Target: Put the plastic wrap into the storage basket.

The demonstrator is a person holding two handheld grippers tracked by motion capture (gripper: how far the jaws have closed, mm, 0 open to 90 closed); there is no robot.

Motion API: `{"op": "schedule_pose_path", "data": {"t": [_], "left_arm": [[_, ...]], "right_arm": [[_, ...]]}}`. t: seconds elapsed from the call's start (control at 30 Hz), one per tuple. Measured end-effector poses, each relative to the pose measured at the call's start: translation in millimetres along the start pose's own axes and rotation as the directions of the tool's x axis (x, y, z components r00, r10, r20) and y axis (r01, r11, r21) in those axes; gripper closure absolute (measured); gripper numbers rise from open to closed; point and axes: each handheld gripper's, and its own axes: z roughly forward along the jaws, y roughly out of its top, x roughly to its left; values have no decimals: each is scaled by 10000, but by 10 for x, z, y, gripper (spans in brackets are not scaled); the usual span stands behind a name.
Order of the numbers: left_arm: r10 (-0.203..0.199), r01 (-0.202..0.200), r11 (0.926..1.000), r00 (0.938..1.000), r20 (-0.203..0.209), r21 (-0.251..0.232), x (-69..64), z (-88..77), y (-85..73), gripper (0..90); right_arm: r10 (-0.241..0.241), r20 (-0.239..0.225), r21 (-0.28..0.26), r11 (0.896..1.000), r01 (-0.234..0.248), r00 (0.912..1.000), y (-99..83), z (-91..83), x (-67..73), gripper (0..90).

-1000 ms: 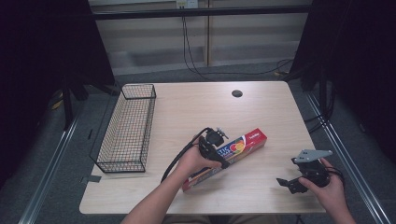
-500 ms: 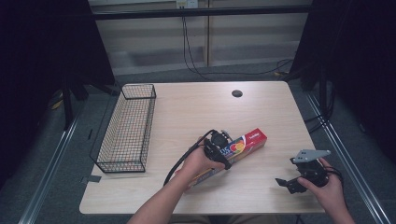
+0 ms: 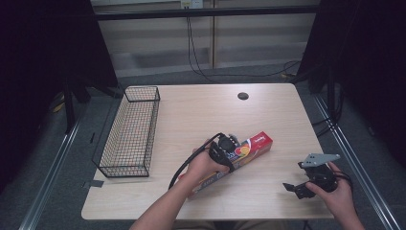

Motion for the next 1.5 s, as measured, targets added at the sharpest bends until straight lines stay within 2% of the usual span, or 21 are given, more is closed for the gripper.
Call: {"op": "schedule_pose_path", "data": {"t": [0.03, 0.1, 0.17, 0.2, 0.27, 0.3, 0.33, 0.4, 0.47, 0.6, 0.73, 1.17, 1.2, 1.37, 1.5], "left_arm": [[-200, 200, 9998, 9998, 11, -36, -2, -12, -8, 418], [-307, 306, 9995, 9995, 71, 34, 3, -25, -17, 419], [-222, 222, 9997, 9998, 6, 39, 17, -54, -29, 421], [-387, 388, 9992, 9992, -82, 116, 27, -93, -38, 422], [-385, 386, 9991, 9992, -68, 156, 43, -114, -43, 422], [-538, 536, 9981, 9985, 58, 288, 78, -145, -53, 422], [-673, 672, 9971, 9977, 11, 367, 85, -151, -60, 422], [-639, 642, 9970, 9979, -76, 422, 101, -155, -70, 421], [-820, 815, 9961, 9966, 128, 346, 143, -152, -98, 420], [-938, 933, 9950, 9955, 125, 365, 133, -160, -98, 418], [-864, 859, 9953, 9962, 87, 439, 137, -193, -88, 422], [-1257, 1257, 9921, 9921, 41, -4, 253, -459, -159, 427], [-1434, 1434, 9897, 9897, 33, -25, 266, -516, -180, 427], [-1525, 1524, 9882, 9883, -54, -132, 306, -613, -225, 426], [-1799, 1796, 9835, 9837, -73, -234, 369, -742, -299, 426]], "right_arm": [[-28, 6, -117, 9999, 28, 10000, -3, 4, -7, 13], [5, 50, -70, 10000, -4, 10000, -4, 1, -10, 13], [16, 56, -60, 10000, -15, 10000, -4, 0, -10, 13], [43, 31, -101, 9999, -42, 10000, -3, 1, -10, 13], [27, 24, -79, 10000, -26, 10000, -1, -1, -11, 13], [63, 44, -8, 10000, -63, 10000, 2, -7, -5, 13], [59, 47, -4, 10000, -58, 10000, 3, -7, -5, 13], [24, 65, -22, 10000, -24, 10000, 4, -5, -8, 13], [-41, 23, -96, 9999, 41, 10000, 7, 2, -15, 13], [1, -23, -64, 10000, -1, 10000, 6, 11, -13, 13], [-16, -18, -54, 10000, 16, 10000, 11, 11, -13, 13], [29, 51, -98, 9999, -29, 10000, 8, -4, -20, 12], [-36, 36, -133, 9999, 37, 10000, 10, -1, -22, 12], [51, 47, -68, 10000, -51, 10000, 13, -2, -11, 12], [11, 31, -63, 10000, -11, 10000, 16, 10, -8, 13]]}}
